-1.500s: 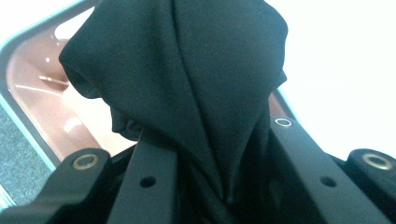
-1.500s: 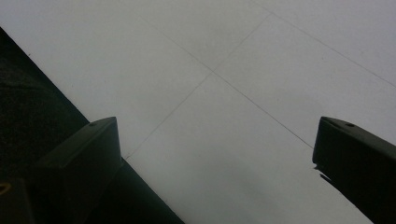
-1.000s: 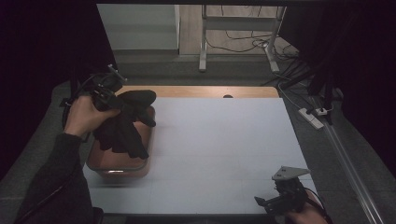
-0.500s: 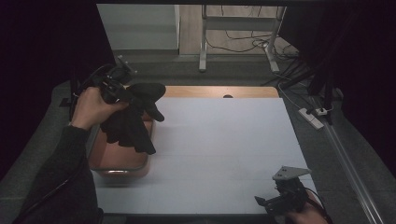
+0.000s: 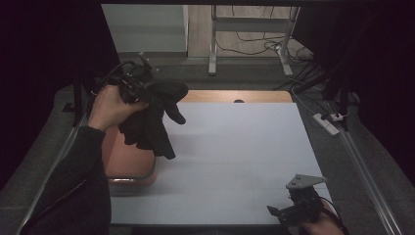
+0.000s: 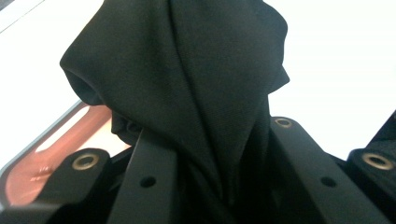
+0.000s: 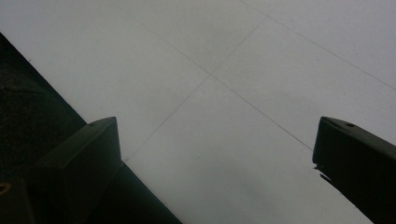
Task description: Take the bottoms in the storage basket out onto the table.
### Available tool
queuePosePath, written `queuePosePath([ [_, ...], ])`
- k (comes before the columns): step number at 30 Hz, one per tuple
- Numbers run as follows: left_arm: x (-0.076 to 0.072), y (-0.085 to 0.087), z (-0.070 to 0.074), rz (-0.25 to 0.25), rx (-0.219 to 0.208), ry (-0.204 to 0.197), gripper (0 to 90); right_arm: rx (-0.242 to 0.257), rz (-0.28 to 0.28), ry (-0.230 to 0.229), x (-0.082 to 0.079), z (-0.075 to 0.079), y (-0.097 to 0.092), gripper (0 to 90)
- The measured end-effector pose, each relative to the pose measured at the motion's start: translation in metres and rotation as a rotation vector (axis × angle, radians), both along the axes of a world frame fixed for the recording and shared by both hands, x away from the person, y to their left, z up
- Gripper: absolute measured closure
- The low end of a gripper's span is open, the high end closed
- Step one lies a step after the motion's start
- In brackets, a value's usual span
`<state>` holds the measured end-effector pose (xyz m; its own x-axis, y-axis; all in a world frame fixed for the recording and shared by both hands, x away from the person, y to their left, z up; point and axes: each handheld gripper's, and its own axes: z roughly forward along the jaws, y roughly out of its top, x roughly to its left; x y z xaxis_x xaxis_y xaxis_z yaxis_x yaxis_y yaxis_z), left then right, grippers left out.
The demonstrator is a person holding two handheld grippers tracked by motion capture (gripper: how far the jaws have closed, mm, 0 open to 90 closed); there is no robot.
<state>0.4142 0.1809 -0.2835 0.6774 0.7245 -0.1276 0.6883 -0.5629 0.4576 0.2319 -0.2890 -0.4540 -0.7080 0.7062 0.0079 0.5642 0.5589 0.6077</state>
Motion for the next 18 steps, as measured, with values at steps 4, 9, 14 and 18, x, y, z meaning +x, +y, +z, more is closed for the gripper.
queuePosePath([
  [4,0.001,-0.011,0.002,-0.015,-0.008,-0.006,74.9,0.003,0.001,-0.001,0.000,0.000,0.000,1.3],
  [9,0.002,-0.023,0.002,-0.031,-0.016,-0.009,74.9,0.004,0.001,-0.003,0.000,0.000,0.000,1.3],
  [14,0.005,-0.034,0.001,-0.065,-0.018,-0.004,74.9,0.010,-0.001,-0.005,0.000,0.000,-0.001,1.3],
  [18,0.006,-0.044,-0.001,-0.084,-0.024,-0.004,74.9,0.009,0.000,-0.006,0.000,0.000,-0.001,1.3],
])
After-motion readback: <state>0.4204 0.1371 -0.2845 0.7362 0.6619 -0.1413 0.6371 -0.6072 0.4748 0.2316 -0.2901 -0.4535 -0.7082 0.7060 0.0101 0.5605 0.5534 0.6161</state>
